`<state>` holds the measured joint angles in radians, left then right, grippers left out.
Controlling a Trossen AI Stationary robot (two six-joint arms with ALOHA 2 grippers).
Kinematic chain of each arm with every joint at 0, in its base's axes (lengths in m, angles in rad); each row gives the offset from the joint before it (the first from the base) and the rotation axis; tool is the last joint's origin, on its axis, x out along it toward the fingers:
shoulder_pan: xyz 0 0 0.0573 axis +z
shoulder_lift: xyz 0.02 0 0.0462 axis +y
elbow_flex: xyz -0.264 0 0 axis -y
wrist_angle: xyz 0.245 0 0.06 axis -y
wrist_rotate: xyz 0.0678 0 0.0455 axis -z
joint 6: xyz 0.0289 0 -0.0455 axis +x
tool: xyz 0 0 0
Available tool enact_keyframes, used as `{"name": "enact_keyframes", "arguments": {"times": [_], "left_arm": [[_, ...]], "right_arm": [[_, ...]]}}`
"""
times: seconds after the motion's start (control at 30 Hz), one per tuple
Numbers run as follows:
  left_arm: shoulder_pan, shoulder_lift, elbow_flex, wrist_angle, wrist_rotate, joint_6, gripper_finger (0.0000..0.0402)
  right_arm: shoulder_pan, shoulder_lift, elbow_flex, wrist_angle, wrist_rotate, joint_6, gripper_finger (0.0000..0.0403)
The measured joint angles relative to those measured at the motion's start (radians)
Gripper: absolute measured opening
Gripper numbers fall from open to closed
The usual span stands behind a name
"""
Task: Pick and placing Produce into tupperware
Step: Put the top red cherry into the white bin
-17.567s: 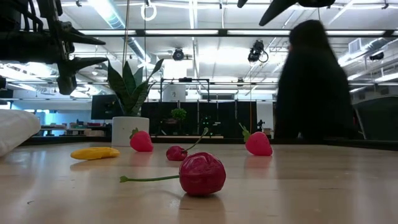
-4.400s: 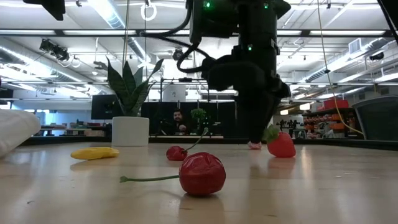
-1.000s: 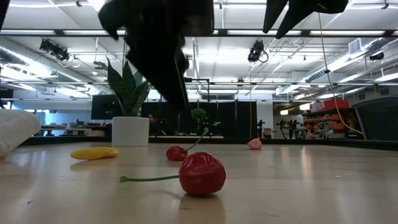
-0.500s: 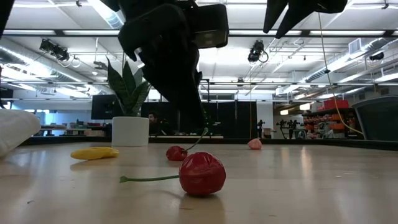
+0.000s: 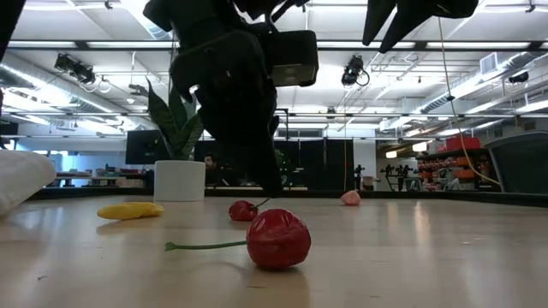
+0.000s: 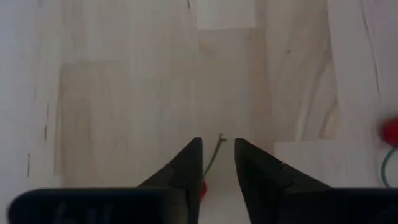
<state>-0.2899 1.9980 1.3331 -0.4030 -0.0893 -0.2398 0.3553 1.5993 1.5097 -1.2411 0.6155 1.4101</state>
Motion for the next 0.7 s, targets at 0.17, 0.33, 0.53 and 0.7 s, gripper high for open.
{"name": "enact_keyframes", "arguments": {"times": [0.17,0.33,0.53,0.7], "left_arm": [[0.001,0.000,0.001,0.000,-0.003,-0.048,0.0021],[-0.024,-0.008,0.062,0.010,-0.002,-0.069,0.0007],[-0.072,-0.008,0.255,0.051,-0.003,-0.043,0.0004],[-0.087,-0.007,0.428,0.121,-0.067,0.076,0.0003]], "right_arm": [[0.000,0.000,0.000,-0.001,0.002,0.000,0.0141],[-0.004,-0.016,0.000,-0.048,0.061,-0.042,0.0133],[-0.056,-0.095,0.000,-0.240,0.123,-0.053,0.0130],[-0.132,-0.210,-0.003,-0.321,0.147,-0.099,0.0130]]}}
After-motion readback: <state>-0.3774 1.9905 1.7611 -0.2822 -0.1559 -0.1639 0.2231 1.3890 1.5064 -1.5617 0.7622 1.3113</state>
